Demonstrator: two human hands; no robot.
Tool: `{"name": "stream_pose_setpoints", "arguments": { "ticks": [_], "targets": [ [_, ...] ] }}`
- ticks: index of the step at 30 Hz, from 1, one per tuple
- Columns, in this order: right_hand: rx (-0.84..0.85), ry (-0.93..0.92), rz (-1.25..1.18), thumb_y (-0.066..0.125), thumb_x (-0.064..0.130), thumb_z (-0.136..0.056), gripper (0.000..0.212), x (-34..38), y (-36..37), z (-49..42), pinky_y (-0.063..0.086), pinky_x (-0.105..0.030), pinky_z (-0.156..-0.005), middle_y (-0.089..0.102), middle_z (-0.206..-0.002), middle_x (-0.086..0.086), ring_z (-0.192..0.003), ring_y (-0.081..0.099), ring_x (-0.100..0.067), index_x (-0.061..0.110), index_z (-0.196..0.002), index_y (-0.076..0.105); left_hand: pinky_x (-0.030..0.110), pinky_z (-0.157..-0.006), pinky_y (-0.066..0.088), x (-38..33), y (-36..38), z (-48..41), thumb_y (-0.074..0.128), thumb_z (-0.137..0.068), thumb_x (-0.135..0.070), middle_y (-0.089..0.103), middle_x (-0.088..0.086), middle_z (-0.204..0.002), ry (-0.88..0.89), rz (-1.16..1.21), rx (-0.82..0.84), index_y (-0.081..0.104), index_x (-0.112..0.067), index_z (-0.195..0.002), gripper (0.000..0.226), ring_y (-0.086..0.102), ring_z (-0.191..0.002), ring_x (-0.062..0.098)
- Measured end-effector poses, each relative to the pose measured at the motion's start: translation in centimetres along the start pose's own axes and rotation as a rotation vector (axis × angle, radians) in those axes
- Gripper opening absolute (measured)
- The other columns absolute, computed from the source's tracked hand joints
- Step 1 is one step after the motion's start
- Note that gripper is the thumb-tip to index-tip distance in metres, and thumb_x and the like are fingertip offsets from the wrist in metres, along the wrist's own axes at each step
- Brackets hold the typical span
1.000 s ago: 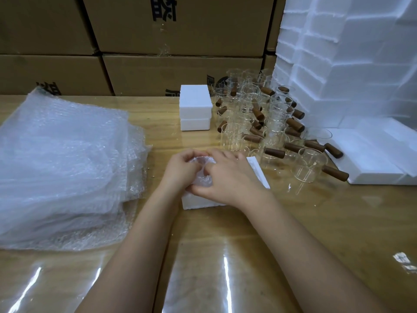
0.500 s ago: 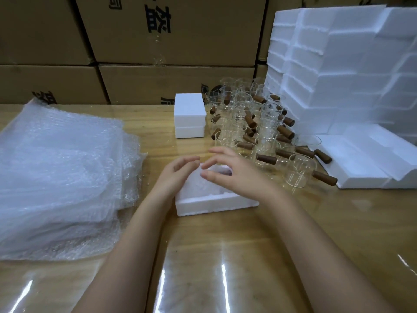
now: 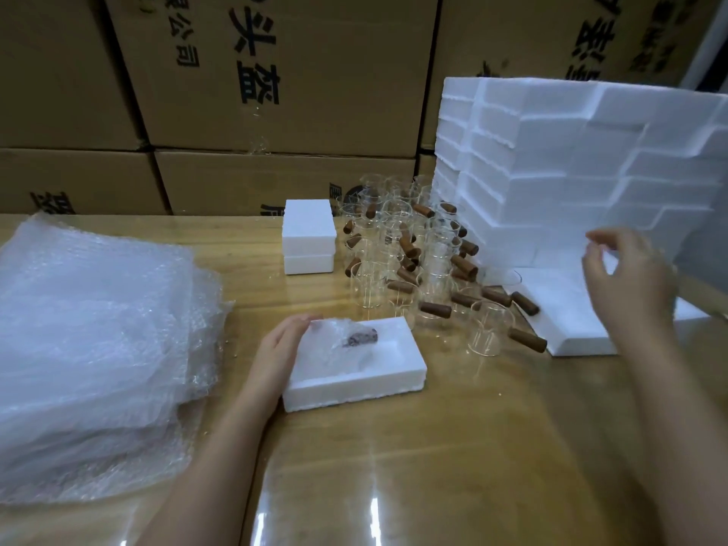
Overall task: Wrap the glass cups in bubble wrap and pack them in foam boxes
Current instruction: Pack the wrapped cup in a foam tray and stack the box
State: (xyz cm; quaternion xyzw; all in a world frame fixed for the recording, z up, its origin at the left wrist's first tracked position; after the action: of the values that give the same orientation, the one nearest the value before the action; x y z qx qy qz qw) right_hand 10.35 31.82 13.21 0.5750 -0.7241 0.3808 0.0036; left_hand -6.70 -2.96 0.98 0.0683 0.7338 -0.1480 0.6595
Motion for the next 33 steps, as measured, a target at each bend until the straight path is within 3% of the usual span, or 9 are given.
{"name": "stream_pose_setpoints", "arguments": {
  "ticks": [4, 7, 10, 14, 19, 23, 25, 30, 33],
  "targets": [
    [0.385, 0.204, 0.474, 0.054, 0.017, -0.090, 0.050, -7.1, 1.5, -0.5, 0.027, -0.049, -0.103, 0.043, -0.140, -0.019, -0.126, 0.038, -0.039, 0.014, -0.138, 0.044, -0.007, -0.063, 0.031, 0.2, 0.0, 0.0, 0.044, -0.099, -0.026, 0.062, -0.025, -0.101, 0.005, 0.012, -0.017, 0.070, -0.025, -0.102, 0.026, 0.049, -0.083, -0.029],
    [0.587, 0.357, 0.600, 0.053, 0.019, -0.090, 0.058, -9.6, 2.3, 0.6, 0.029, -0.048, -0.105, 0.039, -0.140, -0.021, -0.126, 0.036, -0.039, 0.016, -0.144, 0.033, -0.007, -0.065, 0.031, 0.2, -0.1, 0.0, 0.043, -0.100, -0.027, 0.063, -0.026, -0.101, 0.007, 0.014, -0.013, 0.070, -0.028, -0.100, 0.027, 0.049, -0.085, -0.029],
    [0.565, 0.366, 0.623, 0.050, 0.008, -0.089, 0.058, -10.4, 2.9, 1.2, 0.037, -0.052, -0.097, 0.049, -0.126, -0.023, -0.117, 0.040, -0.041, 0.014, -0.144, 0.032, -0.004, -0.069, 0.032, 0.2, -0.1, 0.0, 0.043, -0.100, -0.029, 0.063, -0.027, -0.103, -0.002, 0.007, -0.002, 0.070, -0.029, -0.102, 0.028, 0.049, -0.090, -0.027],
    [0.358, 0.276, 0.564, 0.049, -0.002, -0.085, 0.052, -8.8, 3.0, 1.1, 0.030, -0.047, -0.099, 0.054, -0.120, -0.025, -0.113, 0.046, -0.040, 0.012, -0.136, 0.047, -0.004, -0.069, 0.032, 0.2, -0.2, 0.1, 0.042, -0.100, -0.029, 0.062, -0.027, -0.105, -0.002, 0.001, 0.006, 0.070, -0.028, -0.105, 0.029, 0.048, -0.091, -0.028],
    [0.133, 0.152, 0.400, 0.054, 0.001, -0.081, 0.049, -2.9, 1.4, 0.6, 0.025, -0.049, -0.098, 0.053, -0.117, -0.029, -0.112, 0.043, -0.042, 0.007, -0.130, 0.051, -0.001, -0.071, 0.034, -0.1, -0.2, 0.2, 0.041, -0.100, -0.027, 0.064, -0.029, -0.097, 0.004, 0.024, -0.004, 0.071, -0.031, -0.097, 0.031, 0.050, -0.088, -0.027],
    [0.180, 0.126, 0.159, 0.051, 0.014, -0.083, 0.048, 2.1, -0.3, -0.2, 0.030, -0.055, -0.099, 0.050, -0.124, -0.020, -0.117, 0.040, -0.041, 0.016, -0.131, 0.046, -0.008, -0.071, 0.032, -1.0, -0.5, 0.4, 0.042, -0.101, -0.025, 0.061, -0.028, -0.107, 0.070, 0.019, -0.014, 0.068, -0.027, -0.110, 0.027, 0.048, -0.091, -0.029],
    [0.235, 0.097, -0.074, 0.048, 0.025, -0.081, 0.045, 4.9, -0.7, 0.0, 0.041, -0.048, -0.092, 0.053, -0.121, -0.010, -0.109, 0.047, -0.034, 0.025, -0.126, 0.046, -0.002, -0.074, 0.035, -1.3, -0.5, 0.2, 0.045, -0.099, -0.031, 0.057, -0.030, -0.111, 0.072, 0.004, -0.016, 0.063, -0.034, -0.114, 0.023, 0.047, -0.092, -0.030],
    [0.668, 0.188, -0.665, 0.054, 0.016, -0.090, 0.029, 10.5, 1.0, 2.0, 0.047, -0.020, -0.067, 0.065, -0.100, 0.010, -0.081, 0.061, -0.003, 0.033, -0.112, 0.058, 0.018, -0.087, 0.029, -0.9, 0.4, -0.1, 0.037, -0.100, -0.041, 0.050, -0.014, -0.128, 0.028, -0.069, 0.019, 0.054, -0.032, -0.125, 0.031, 0.045, -0.111, -0.006],
    [0.995, 0.184, -0.744, 0.059, 0.016, -0.089, 0.024, 11.7, 2.6, 3.8, 0.050, -0.026, -0.068, 0.070, -0.094, 0.010, -0.080, 0.066, -0.008, 0.032, -0.106, 0.065, 0.014, -0.088, 0.031, -1.1, 0.4, -0.3, 0.037, -0.100, -0.041, 0.054, -0.019, -0.122, 0.015, -0.007, 0.037, 0.055, -0.033, -0.121, 0.029, 0.044, -0.124, 0.003]
  ]
}}
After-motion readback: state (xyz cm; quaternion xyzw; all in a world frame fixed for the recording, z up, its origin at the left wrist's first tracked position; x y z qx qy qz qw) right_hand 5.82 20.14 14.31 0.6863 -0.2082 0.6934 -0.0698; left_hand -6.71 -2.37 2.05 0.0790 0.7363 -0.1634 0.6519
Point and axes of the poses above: each hand's wrist, its own z-axis away from the middle knuckle, its own y-axis out of the palm, x = y × z, the point moved 3 cm from there along -z, towards the middle knuckle
